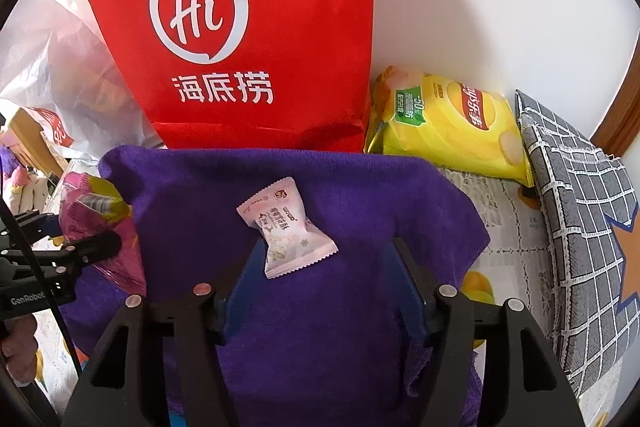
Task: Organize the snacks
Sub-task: 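Open the right tool dropping the wowo packet while the left releases the candy bag, then withdraw both open tools from the purple towel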
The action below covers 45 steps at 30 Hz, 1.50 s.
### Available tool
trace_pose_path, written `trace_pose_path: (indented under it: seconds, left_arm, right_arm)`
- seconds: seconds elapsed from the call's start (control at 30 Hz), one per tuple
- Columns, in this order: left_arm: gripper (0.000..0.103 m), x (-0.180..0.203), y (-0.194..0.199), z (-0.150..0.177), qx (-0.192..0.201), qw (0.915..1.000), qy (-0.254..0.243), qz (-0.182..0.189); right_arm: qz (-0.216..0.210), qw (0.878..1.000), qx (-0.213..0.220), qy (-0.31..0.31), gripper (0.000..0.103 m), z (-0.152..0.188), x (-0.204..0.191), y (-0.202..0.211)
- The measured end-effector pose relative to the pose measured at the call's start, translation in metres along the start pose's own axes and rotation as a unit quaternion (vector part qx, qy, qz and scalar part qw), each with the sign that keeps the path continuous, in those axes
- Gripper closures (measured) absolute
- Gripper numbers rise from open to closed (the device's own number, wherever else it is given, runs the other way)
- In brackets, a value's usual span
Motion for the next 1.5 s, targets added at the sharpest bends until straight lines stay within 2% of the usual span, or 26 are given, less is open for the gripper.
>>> trace_pose_path:
  seconds: [0.07,0.13,0.23,0.33,0.43,0.5,0.6,0.7,0.87,1.03,1.2,1.33,1.5]
  left_arm:
    - [0.038,-0.002,0.000,0.000,0.000,1.0000,0.001,-0.003]
    - [0.028,-0.003,0.005,-0.001,0.009,1.0000,0.003,-0.002]
    - [0.023,0.000,0.012,-0.001,0.021,0.9997,0.002,0.008]
    - [0.021,0.003,0.019,-0.001,0.030,0.9994,-0.001,0.018]
    - [0.021,0.006,0.023,-0.001,0.037,0.9992,-0.004,0.013]
    - [0.021,0.007,0.027,-0.001,0.043,0.9990,-0.007,0.005]
    - [0.021,0.010,0.035,-0.003,0.059,0.9982,-0.010,-0.005]
    - [0.021,0.009,0.046,-0.002,0.074,0.9971,-0.011,-0.006]
    - [0.021,0.006,0.066,0.000,0.092,0.9957,-0.007,-0.003]
    - [0.021,0.010,0.087,0.006,0.102,0.9943,-0.010,0.028]
    - [0.021,0.014,0.105,0.012,0.103,0.9943,-0.010,0.027]
    - [0.022,0.021,0.122,0.026,0.104,0.9929,-0.015,0.054]
    - [0.022,0.017,0.138,0.050,0.118,0.9920,-0.011,0.043]
  right_arm:
    - [0.000,1.000,0.000,-0.001,0.040,-0.001,0.000,0.000]
    - [0.000,1.000,0.000,-0.001,0.040,-0.001,0.000,0.000]
    - [0.000,1.000,0.002,-0.001,0.040,-0.001,-0.001,0.003]
    - [-0.002,1.000,0.004,-0.003,0.039,-0.002,-0.002,0.007]
    - [0.006,1.000,0.010,-0.006,0.032,-0.003,-0.002,0.013]
    - [0.012,1.000,0.017,-0.008,0.031,-0.003,-0.002,0.021]
    - [0.024,0.999,0.028,-0.023,0.015,-0.005,-0.001,0.034]
    - [0.040,0.997,0.050,-0.036,0.014,-0.001,0.001,0.051]
    - [0.053,0.997,0.054,-0.033,0.013,0.015,0.001,0.072]
    - [0.087,0.993,0.072,-0.035,0.013,0.038,0.006,0.101]
    - [0.079,0.993,0.080,-0.045,0.013,0.061,0.010,0.126]
    - [0.052,0.993,0.086,-0.056,0.013,0.079,0.014,0.139]
    - [0.043,0.992,0.090,-0.081,0.013,0.103,0.022,0.151]
Point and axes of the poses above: each gripper's, at about its wrist camera, not at the fingertips, and y roughly against the way its jaws point, x to its right, z to its underside, the point moved 9 cm from there along -y, roughly the way its jaws point, and after that the axes turned 14 degrees about -x, right-handed, at the moved point
